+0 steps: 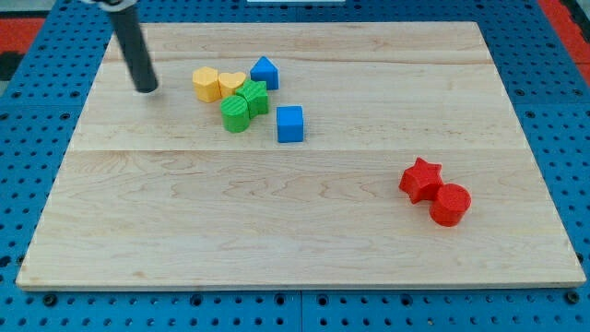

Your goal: Move yellow hexagon into red star

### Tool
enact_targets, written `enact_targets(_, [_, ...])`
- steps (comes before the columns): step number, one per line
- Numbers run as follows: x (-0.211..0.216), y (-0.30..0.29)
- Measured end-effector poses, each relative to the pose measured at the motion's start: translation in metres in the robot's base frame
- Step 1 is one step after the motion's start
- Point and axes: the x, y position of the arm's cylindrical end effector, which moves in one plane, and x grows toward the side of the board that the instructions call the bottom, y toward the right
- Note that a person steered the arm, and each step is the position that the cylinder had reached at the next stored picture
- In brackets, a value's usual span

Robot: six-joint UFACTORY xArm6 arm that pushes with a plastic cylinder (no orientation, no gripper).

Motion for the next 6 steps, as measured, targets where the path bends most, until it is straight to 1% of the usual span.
enact_targets(2, [-0.010, 0.018])
enact_targets(4, [-0.011, 0.060])
enact_targets(6, [-0.011, 0.158])
